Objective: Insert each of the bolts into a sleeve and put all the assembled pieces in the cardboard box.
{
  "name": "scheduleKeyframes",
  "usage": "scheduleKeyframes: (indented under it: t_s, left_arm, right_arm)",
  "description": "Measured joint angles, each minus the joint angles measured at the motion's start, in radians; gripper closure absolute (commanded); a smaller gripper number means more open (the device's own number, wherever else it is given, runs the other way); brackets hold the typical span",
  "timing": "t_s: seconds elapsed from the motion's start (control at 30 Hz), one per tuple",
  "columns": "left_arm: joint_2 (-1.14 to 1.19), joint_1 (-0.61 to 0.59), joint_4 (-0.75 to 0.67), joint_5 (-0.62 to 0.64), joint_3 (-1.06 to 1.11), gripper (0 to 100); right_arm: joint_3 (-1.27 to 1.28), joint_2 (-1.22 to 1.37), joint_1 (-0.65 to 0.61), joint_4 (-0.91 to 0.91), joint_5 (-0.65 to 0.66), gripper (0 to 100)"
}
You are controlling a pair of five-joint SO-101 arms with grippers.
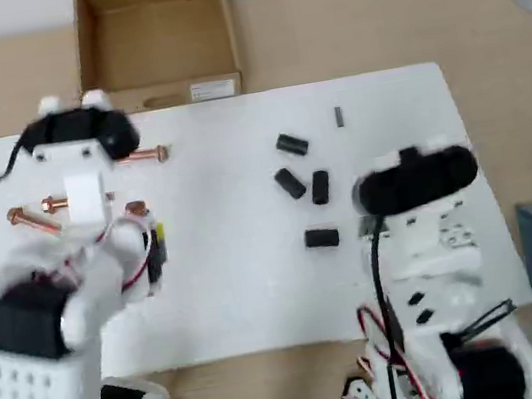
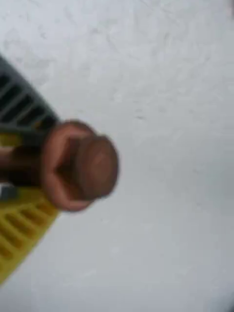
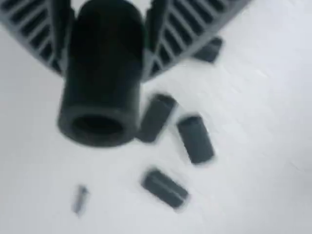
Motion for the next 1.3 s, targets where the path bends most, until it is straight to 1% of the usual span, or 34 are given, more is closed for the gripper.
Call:
scheduleKeyframes:
  t_s: [0.17, 0.3, 0.37, 0.6, 0.7, 0.83, 1.13, 1.3]
  left_arm:
    - [-0.258, 0.0, -0.126, 0.081, 0.241, 100]
    - [-0.448, 0.0, -0.19, 0.137, 0.388, 100]
    - [-0.546, 0.0, -0.218, 0.158, 0.436, 100]
    - [-0.833, 0.0, -0.298, 0.166, 0.549, 100]
    - [-0.856, 0.0, -0.304, 0.189, 0.551, 100]
    - [-0.856, 0.0, -0.304, 0.284, 0.54, 100]
    - [-0.856, 0.0, -0.304, 0.437, 0.535, 100]
    - [-0.856, 0.0, -0.313, 0.539, 0.531, 100]
  right_arm:
    - [0.14, -0.16, -0.1, -0.049, -0.068, 98.9]
    - [0.201, -0.172, -0.181, -0.058, -0.106, 98.9]
    - [0.21, -0.172, -0.224, -0.058, -0.109, 98.9]
    - [0.221, -0.172, -0.396, -0.058, -0.109, 98.9]
    - [0.249, -0.172, -0.465, -0.058, -0.109, 98.9]
    - [0.267, -0.172, -0.551, -0.069, -0.109, 98.9]
    - [0.344, -0.172, -0.753, -0.21, -0.109, 98.9]
    - [0.358, -0.172, -0.835, -0.25, -0.109, 98.9]
